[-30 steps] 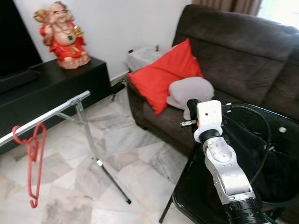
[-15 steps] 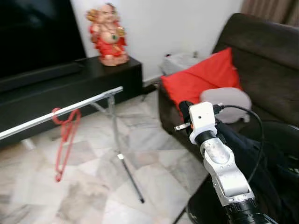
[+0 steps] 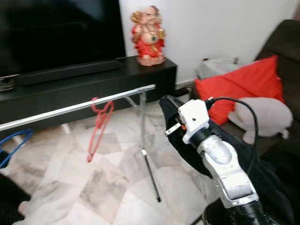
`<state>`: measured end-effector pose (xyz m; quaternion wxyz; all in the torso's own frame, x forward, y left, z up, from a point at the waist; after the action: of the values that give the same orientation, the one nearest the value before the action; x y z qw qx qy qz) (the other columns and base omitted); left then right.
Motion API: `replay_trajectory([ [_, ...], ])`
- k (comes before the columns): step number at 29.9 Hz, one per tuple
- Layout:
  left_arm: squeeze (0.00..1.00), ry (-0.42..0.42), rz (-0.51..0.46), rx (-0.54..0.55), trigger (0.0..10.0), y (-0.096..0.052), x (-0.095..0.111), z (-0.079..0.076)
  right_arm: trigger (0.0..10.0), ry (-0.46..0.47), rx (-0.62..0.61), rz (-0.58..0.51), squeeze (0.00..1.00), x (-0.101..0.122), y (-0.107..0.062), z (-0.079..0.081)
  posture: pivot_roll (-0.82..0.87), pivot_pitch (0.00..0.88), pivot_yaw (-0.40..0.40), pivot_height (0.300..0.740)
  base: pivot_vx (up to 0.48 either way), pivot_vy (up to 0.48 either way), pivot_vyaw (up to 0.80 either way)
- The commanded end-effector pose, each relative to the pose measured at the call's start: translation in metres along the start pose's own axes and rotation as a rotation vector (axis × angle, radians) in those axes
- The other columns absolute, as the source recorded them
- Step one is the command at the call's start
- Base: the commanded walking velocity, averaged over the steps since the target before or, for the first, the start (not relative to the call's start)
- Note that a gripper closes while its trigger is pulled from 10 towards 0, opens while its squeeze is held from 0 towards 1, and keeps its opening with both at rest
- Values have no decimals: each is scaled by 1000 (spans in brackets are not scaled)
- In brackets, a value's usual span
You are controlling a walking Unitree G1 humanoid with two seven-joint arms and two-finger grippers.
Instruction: Hang hanger
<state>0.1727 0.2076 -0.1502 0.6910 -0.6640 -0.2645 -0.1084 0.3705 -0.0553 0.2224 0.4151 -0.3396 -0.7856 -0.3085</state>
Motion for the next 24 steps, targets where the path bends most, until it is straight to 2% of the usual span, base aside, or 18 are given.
replay_trajectory([
  [1, 0, -9, 1, 14, 10000, 0, 1, 6, 10000, -16, 54, -116, 0, 32, 8, 10, 86, 0, 17, 740, 0, 0, 600],
  [5, 0, -11, -1, 14, 10000, 0, 2, 6, 10000, 28, 42, -113, 0, 30, 5, 7, 85, 0, 22, 740, 0, 0, 0],
  [13, 0, -14, -4, 11, 10000, 0, 3, 6, 10000, 37, 1, -101, 0, 26, 4, -4, 84, 0, 25, 740, 0, 0, 0],
  [20, 0, -13, -5, 9, 10000, 0, 4, 6, 10000, 124, 98, -161, 0, 37, 0, 11, 84, 0, 25, 740, 0, 0, 0],
  [23, 0, -10, -4, 8, 10000, 0, 4, 6, 10000, 148, 93, -122, 0, 24, -2, 12, 84, 0, 23, 740, 0, 0, 0],
  [24, 0, -10, -4, 8, 10000, 0, 4, 5, 10000, 169, 50, -50, 0, 2, -4, 10, 84, 0, 20, 740, 0, 0, 0],
])
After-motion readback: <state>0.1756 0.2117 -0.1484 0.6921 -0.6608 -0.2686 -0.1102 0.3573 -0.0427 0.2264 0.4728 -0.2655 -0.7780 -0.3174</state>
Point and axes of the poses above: a point about 5 cm out from each wrist's last joint towards the gripper, its own y axis pointing out of the wrist towards the gripper, its own x axis along the axis of the wrist's last joint, z = x × y, the point moved 6 cm from there along y, pointing out of the wrist towards the gripper, and after that the axes turned 7 degrees about -y, right-handed, at the moved point
